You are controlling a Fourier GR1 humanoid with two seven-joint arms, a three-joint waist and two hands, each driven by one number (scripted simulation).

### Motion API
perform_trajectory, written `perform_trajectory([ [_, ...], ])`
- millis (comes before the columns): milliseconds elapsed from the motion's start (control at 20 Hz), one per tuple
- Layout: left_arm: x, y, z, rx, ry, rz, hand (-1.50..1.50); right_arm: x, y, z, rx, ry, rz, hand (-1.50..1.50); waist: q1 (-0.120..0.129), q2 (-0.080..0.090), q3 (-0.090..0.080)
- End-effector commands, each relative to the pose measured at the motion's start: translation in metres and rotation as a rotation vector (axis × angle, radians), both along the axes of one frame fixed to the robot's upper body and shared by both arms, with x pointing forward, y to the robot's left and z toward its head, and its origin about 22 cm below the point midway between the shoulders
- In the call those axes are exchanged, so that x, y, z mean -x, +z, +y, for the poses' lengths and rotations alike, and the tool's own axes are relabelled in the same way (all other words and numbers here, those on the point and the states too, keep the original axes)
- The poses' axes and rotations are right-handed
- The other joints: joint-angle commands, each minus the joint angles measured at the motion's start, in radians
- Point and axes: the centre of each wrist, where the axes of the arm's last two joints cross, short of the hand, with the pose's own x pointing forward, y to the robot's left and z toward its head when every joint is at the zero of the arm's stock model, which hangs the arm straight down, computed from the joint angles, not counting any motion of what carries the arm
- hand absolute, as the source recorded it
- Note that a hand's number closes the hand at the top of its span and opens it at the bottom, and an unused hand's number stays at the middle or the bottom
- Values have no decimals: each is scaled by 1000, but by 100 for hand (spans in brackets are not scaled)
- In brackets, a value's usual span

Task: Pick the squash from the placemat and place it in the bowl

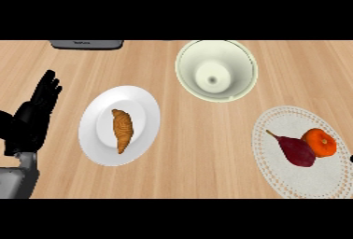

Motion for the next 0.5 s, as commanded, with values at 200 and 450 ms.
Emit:
perform_trajectory([
  [200, -4, 9, -1, -14, 13, -6, 0, -29, -47, 6, -109, 61, 270, -150, -3, 0, 1],
  [450, -5, -6, -6, -19, 7, -12, 0, -38, -44, 15, -44, 68, 312, -150, -17, -2, 0],
])
